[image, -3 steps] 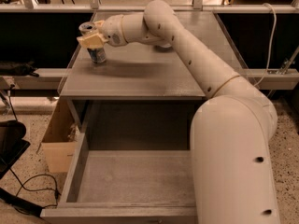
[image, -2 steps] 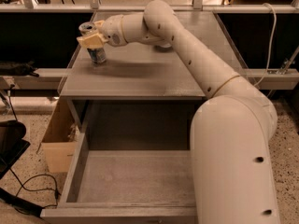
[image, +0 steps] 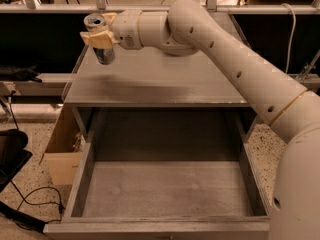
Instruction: Place redbull can into top drawer
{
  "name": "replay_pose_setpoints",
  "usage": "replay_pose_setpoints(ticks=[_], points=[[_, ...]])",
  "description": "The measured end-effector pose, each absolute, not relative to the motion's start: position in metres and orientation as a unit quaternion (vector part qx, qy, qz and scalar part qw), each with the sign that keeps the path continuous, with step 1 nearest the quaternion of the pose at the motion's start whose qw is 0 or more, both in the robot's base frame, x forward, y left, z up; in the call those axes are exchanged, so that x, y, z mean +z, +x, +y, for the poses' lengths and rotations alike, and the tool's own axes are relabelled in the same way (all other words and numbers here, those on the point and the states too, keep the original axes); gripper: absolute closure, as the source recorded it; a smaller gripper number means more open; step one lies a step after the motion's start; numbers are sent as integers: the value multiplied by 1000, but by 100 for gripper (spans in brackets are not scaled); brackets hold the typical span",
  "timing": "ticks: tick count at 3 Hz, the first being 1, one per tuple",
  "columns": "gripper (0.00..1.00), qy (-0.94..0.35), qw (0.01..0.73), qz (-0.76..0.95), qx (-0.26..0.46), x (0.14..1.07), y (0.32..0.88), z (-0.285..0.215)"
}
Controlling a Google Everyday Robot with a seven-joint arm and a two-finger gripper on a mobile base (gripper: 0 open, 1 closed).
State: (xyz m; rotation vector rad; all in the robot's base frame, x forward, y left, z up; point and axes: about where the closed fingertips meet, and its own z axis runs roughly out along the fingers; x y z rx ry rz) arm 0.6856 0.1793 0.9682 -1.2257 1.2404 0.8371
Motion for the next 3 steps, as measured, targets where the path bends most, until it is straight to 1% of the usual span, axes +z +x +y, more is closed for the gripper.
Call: replay_pose_setpoints(ticks=[1, 2, 3], points=[[100, -522, 568, 528, 356, 968, 686, 179], [100, -520, 574, 530, 345, 976, 668, 171], [100, -519, 585, 536, 317, 996, 629, 150]])
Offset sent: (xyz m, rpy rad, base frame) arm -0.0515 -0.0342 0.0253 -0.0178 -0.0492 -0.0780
